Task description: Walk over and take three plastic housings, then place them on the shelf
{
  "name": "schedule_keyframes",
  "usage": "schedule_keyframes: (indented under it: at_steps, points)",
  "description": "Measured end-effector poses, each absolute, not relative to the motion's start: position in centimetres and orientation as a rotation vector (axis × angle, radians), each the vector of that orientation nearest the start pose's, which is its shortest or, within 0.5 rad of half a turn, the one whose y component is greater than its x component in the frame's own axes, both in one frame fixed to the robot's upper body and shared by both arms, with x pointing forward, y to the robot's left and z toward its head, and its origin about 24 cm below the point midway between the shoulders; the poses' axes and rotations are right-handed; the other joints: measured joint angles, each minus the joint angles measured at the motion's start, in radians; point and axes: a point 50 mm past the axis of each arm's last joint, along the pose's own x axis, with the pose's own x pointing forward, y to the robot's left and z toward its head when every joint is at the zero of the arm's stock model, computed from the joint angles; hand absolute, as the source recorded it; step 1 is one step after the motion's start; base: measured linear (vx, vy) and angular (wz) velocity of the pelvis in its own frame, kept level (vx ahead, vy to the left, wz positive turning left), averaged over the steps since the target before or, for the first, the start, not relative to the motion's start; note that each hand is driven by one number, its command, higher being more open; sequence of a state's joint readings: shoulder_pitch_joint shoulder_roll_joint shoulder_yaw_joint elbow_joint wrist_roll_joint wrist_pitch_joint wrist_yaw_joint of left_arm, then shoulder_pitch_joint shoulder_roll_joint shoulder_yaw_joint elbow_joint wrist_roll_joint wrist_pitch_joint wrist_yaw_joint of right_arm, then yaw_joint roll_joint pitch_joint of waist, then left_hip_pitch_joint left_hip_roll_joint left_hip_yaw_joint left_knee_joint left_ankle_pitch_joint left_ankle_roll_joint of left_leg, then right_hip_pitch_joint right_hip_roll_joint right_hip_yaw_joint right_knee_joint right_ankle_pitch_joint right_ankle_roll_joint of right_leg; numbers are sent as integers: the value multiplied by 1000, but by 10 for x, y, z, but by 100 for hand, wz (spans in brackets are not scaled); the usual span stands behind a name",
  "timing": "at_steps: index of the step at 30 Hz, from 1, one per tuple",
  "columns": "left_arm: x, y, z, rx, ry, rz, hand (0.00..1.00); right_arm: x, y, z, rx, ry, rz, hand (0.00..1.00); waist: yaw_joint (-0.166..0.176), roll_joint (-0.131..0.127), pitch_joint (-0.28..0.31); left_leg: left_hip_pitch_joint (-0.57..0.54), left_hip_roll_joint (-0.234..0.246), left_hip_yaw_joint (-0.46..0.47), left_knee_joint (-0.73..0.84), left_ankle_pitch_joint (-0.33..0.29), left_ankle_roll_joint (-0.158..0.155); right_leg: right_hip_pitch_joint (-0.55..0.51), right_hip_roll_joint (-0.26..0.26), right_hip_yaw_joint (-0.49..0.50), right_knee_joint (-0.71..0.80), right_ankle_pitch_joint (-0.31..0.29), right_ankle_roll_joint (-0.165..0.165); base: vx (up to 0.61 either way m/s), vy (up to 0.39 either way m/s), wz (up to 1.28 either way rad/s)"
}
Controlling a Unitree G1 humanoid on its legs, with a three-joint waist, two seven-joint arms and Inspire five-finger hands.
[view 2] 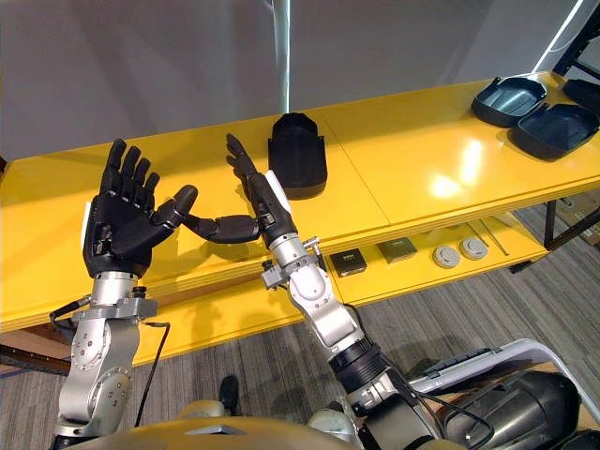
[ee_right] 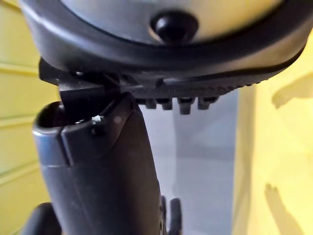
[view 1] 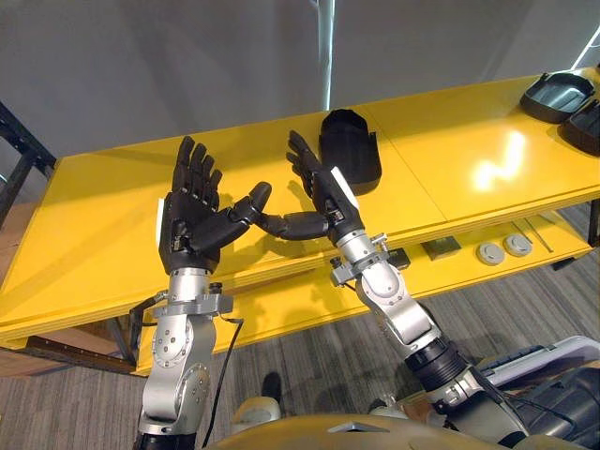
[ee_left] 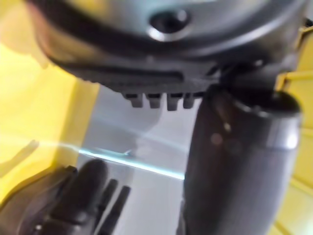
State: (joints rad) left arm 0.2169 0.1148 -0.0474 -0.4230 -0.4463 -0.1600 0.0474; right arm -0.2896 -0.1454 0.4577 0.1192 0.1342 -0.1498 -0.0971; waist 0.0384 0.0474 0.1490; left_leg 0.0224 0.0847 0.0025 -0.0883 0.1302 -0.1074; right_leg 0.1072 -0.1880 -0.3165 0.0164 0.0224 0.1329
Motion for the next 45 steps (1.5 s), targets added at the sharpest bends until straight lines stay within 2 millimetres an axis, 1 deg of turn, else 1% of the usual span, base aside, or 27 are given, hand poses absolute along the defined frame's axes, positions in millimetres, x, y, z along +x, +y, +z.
schedule_keyframes:
  at_steps: [2, 7, 11, 15, 18, 23, 27, 29, 35, 38, 42, 45]
  points:
    - [201, 165, 105, -374, -358, -38, 100, 282, -57, 74, -73, -171, 388, 100, 11, 0, 0, 0, 0, -1, 0, 1, 1, 0, 0, -1, 1, 0, 0, 0, 0, 0]
    - [199, 157, 103, -388, -353, -85, 100, 284, -58, 62, -83, -96, 336, 100, 11, 0, 0, -5, 0, -6, 0, 2, 0, -1, 0, -5, 2, 0, 0, -10, -7, 3]
    - [199, 150, 103, -393, -351, -127, 100, 285, -58, 56, -85, -71, 311, 100, 12, 0, 0, -9, 0, -6, 0, 2, -1, -6, 0, -5, 3, 0, 0, 0, 0, 0]
    - [199, 147, 102, -393, -344, -140, 100, 287, -61, 55, -115, -77, 275, 100, 12, 1, 1, -15, 0, -6, 0, 4, -1, -18, -1, -2, 14, -1, -1, 0, 0, 0]
    - [199, 146, 102, -394, -344, -144, 100, 293, -65, 55, -153, -82, 214, 100, 11, 2, 1, -15, 0, -6, 0, 5, -1, -19, -1, 0, 17, -1, -2, 0, 0, 0]
    - [198, 146, 102, -390, -344, -142, 100, 298, -69, 57, -143, -85, 127, 100, 11, 2, 2, -15, 1, -3, 0, 5, -2, -21, -1, 4, 17, -1, -2, -20, -9, -1]
    - [198, 146, 102, -391, -351, -139, 100, 299, -70, 56, -170, -90, 116, 100, 12, 4, 3, -15, 1, -3, 0, 5, -2, -21, -1, 4, 17, -1, -2, 0, 0, 0]
    - [198, 147, 103, -391, -363, -138, 100, 300, -72, 53, -180, -76, 95, 100, 12, 5, 4, -15, 0, -3, 0, 5, -2, -21, -1, 4, 18, -1, -2, 0, 0, 0]
    - [198, 146, 103, -392, -363, -140, 100, 303, -75, 55, -169, -81, 44, 100, 12, 8, 10, -15, -1, -4, 0, 6, -2, -21, -3, 3, 18, -1, -2, 0, 0, 0]
    - [198, 146, 103, -392, -363, -142, 100, 303, -75, 55, -199, -90, 36, 100, 11, 9, 11, -15, -1, -4, 0, 5, -2, -21, -3, 2, 19, -1, -2, 0, 0, 0]
    - [198, 146, 103, -392, -363, -143, 100, 305, -76, 58, -198, -102, 5, 100, 11, 17, 22, -15, -1, -3, 0, 6, -1, -21, -3, 2, 19, -1, -2, 0, 0, 0]
    - [198, 145, 103, -393, -363, -144, 100, 306, -77, 59, -193, -102, -15, 100, 11, 18, 23, -15, -1, -3, 0, 6, -1, -21, -3, 2, 19, -1, -2, 0, 0, 0]
